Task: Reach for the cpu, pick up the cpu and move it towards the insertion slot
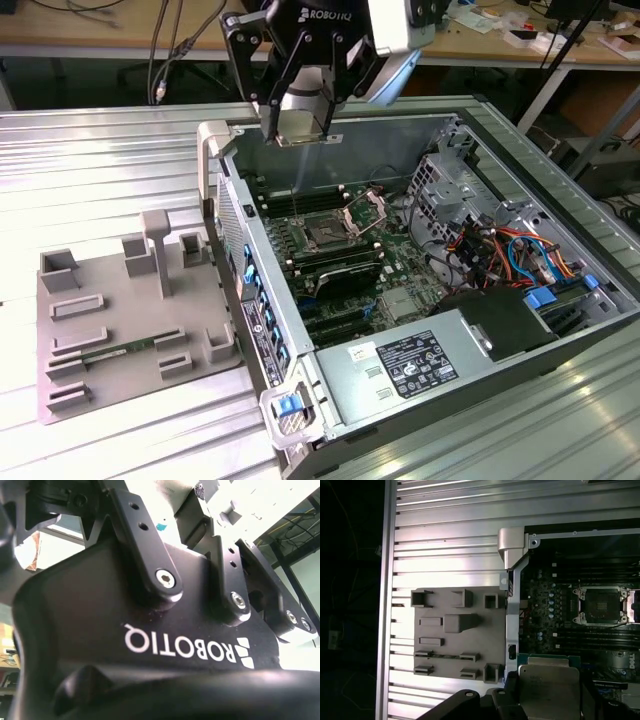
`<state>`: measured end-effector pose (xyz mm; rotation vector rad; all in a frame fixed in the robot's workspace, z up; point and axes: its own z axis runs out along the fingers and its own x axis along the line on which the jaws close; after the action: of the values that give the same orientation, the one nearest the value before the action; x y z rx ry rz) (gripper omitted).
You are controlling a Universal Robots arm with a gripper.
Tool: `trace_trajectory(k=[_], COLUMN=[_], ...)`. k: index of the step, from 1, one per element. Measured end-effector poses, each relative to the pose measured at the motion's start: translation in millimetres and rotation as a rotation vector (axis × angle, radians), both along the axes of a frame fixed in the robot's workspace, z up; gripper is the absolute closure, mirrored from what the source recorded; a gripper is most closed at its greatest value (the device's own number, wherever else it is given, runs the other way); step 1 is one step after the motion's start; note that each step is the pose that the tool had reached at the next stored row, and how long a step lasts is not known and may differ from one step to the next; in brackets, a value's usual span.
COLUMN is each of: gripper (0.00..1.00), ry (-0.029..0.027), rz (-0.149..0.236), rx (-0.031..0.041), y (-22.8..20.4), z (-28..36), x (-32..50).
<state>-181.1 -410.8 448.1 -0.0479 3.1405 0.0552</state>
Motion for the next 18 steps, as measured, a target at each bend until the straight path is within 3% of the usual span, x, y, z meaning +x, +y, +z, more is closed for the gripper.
trace_trajectory(k=[10,11,13,18], gripper=[0.45,0.45,0.45,0.45], ry=[0.0,0.0,0.0,0.0], rz=[0.0,0.0,0.0,0.0], rx=[0.0001,0.0001,0.0001,0.0], y=[0.0,0.0,0.0,0.0], z=[-1.7,-2.1,-4.7,-5.5], x=[7.7,9.3,21.4,24.6])
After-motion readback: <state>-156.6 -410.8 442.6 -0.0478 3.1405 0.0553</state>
